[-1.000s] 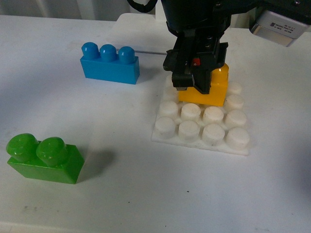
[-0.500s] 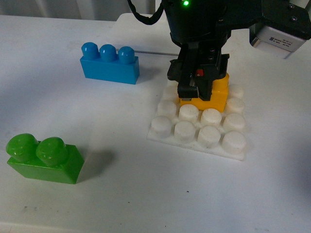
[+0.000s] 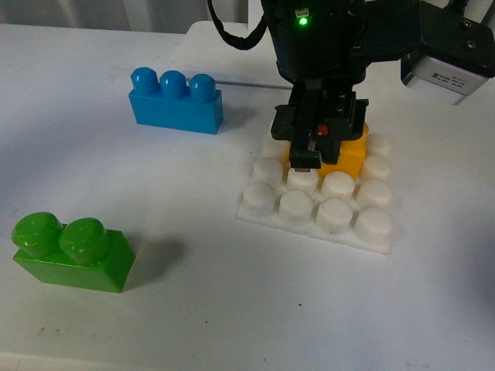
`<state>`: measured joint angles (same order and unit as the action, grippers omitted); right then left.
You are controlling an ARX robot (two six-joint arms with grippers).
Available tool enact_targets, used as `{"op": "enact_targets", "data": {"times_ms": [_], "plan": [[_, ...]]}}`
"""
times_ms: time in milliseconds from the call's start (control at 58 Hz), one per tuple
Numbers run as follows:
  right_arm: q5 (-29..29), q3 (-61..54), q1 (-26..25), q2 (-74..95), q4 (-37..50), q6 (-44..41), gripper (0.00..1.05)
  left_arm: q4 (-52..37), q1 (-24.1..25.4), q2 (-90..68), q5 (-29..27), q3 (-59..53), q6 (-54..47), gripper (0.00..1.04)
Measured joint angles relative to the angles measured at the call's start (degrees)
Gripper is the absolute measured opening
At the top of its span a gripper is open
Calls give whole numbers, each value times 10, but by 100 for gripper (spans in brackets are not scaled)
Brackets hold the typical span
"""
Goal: Insert yellow block into base center
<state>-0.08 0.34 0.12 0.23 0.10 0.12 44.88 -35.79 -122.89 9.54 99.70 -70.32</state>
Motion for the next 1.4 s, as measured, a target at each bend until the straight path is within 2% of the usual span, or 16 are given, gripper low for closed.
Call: {"op": "enact_targets", "data": {"times_ms": [69, 241, 379, 483, 655, 759, 862, 931, 1052, 1224, 1293, 1397], "plan": [[0, 0, 0, 0, 0, 0, 96, -3, 5, 13, 0, -10, -1, 60], [0, 0, 0, 0, 0, 0, 96, -54, 31, 132, 10, -90, -6, 100], [0, 0, 0, 0, 0, 0, 96, -151, 52, 227, 20, -186, 0, 99], [0, 0, 0, 0, 0, 0, 96, -284, 69, 301, 20, -286, 38, 98], [0, 0, 0, 0, 0, 0, 96, -512, 119, 450, -30, -482, 159, 98], [0, 0, 0, 0, 0, 0, 96, -586, 167, 558, -49, -596, 246, 98], [0, 0, 0, 0, 0, 0, 96, -566, 238, 733, -61, -732, 369, 98], [0, 0, 0, 0, 0, 0, 96, -492, 305, 879, -51, -809, 483, 98], [0, 0, 0, 0, 0, 0, 96, -421, 374, 1015, -31, -865, 608, 98], [0, 0, 0, 0, 0, 0, 96, -423, 381, 1043, -29, -870, 671, 98], [0, 0, 0, 0, 0, 0, 96, -493, 366, 1059, -83, -900, 685, 85], [0, 0, 0, 0, 0, 0, 96, -521, 360, 1081, -94, -921, 694, 66]]}}
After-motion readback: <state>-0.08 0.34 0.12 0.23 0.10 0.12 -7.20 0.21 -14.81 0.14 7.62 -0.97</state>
